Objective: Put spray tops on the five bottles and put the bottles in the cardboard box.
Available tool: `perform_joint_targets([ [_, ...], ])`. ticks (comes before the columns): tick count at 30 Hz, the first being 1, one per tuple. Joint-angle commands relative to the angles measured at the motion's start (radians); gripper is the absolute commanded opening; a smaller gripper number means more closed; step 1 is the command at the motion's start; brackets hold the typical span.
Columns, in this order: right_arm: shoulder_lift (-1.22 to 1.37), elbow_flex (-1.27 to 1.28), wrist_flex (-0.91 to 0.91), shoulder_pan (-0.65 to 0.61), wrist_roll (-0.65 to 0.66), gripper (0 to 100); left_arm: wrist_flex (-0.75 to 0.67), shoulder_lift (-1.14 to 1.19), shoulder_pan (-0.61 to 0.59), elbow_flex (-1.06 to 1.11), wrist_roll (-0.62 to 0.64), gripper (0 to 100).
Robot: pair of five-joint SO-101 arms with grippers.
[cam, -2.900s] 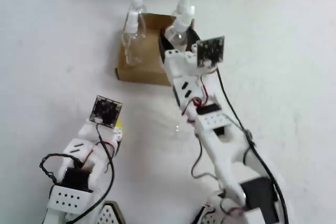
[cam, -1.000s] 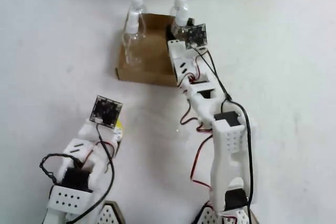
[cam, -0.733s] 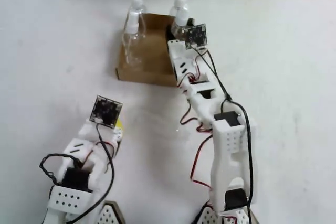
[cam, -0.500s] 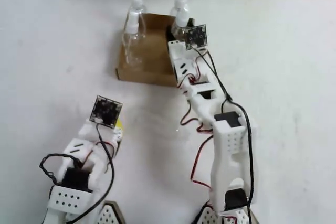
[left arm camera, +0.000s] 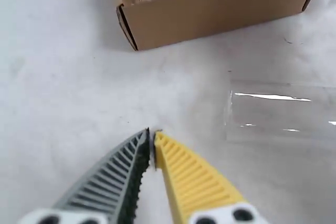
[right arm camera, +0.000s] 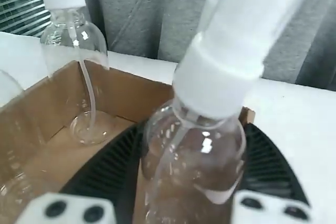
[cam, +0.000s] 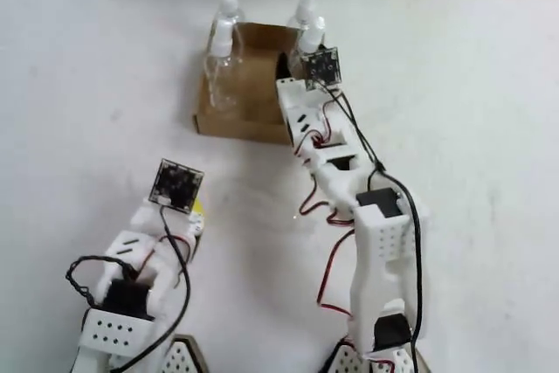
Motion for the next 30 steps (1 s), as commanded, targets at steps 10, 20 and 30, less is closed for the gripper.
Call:
perform_joint_targets([
  [10,-0.107,0.020,0.074,0.015,-0.040,32.0,-0.005,-0.007,-0.010,-0.005,-0.005,2],
  [20,-0.157,0.023,0.116,0.021,-0.120,36.9,-0.005,-0.007,-0.010,-0.005,-0.005,2],
  [30,-0.191,0.021,0.143,0.010,-0.153,36.9,-0.005,-0.007,-0.010,-0.005,-0.005,2],
])
